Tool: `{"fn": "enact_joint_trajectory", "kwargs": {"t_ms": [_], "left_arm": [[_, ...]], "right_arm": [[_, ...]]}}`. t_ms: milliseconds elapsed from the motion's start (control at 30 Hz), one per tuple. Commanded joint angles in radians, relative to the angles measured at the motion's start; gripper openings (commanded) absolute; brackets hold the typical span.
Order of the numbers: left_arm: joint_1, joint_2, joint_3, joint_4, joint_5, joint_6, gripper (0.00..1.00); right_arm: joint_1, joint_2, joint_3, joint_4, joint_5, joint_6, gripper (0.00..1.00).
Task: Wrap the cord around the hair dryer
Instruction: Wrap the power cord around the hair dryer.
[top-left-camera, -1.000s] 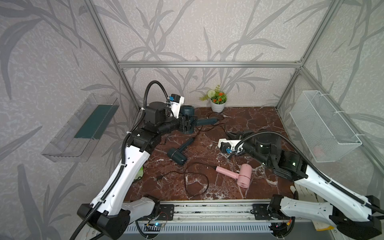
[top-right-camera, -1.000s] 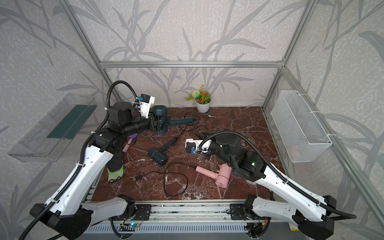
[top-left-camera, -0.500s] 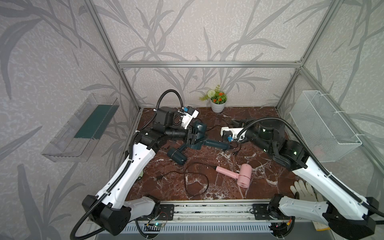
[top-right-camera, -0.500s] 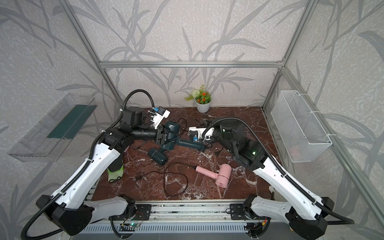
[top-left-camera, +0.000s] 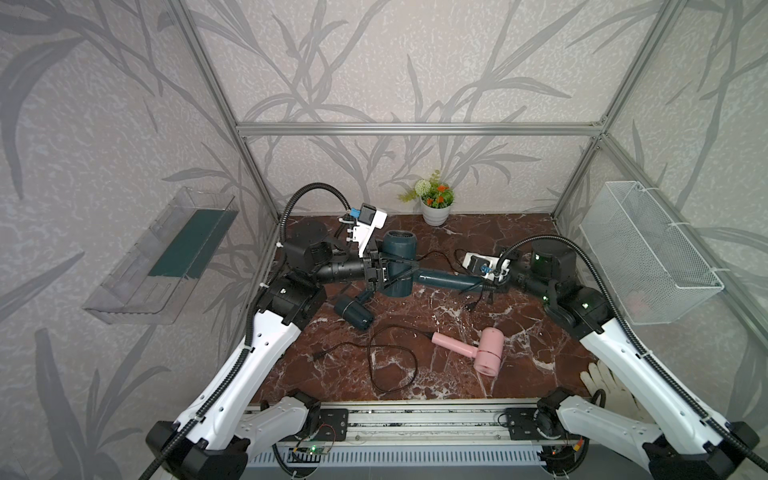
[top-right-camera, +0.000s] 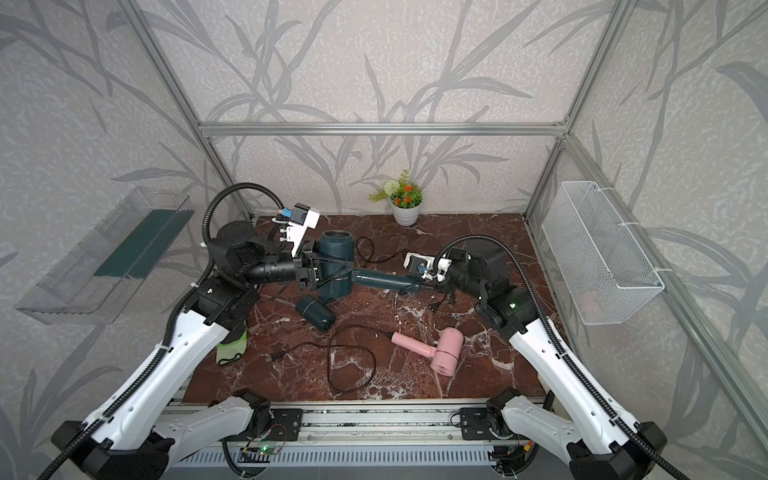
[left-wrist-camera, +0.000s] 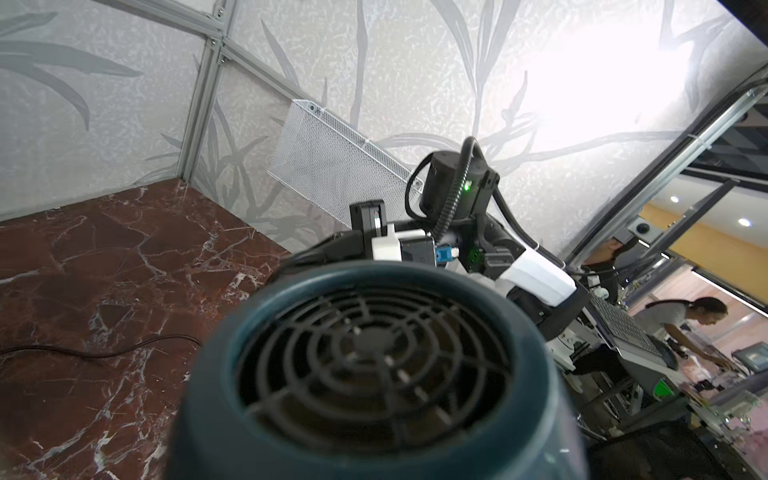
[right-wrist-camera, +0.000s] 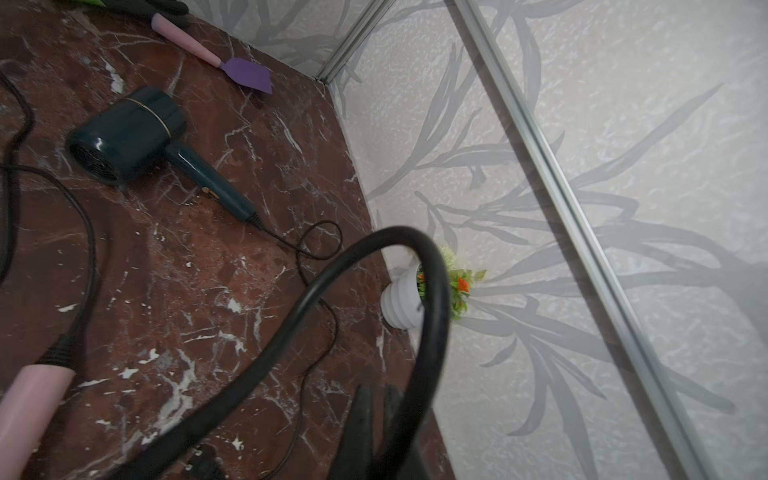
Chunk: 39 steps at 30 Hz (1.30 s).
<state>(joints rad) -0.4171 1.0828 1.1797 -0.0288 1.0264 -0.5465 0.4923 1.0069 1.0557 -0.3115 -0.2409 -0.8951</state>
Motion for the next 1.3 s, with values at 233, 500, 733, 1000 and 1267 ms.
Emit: {"fn": "enact_joint_trajectory", "kwargs": {"t_ms": [233,500,733,1000,1267], "left_arm": [[0.061,0.009,-0.028,0.328,-0.161,-0.19,0.0],[0.033,0.049,0.069,-0.024,-0.096,0.0,0.0],[-0.034,0.143,0.162,-0.308,-0.052,0.173,0.0],[-0.046,0.216,0.206,-0.428,-0.078,0.249,0.0],[-0.042,0.187,0.167,-0.416,-0.06,0.252,0.0]], "right_arm": [[-0.057,-0.187,-0.163,0.066,-0.143,0.179,0.0],[-0.093,-0.169,-0.13,0.039,-0.187,0.214,0.0],[-0.09,-0.122,-0.04,0.001,-0.181,0.18,0.0],[-0.007,-0.054,0.063,-0.065,-0.101,0.075,0.0],[0.063,0.033,0.223,-0.111,0.053,-0.114,0.0]]}}
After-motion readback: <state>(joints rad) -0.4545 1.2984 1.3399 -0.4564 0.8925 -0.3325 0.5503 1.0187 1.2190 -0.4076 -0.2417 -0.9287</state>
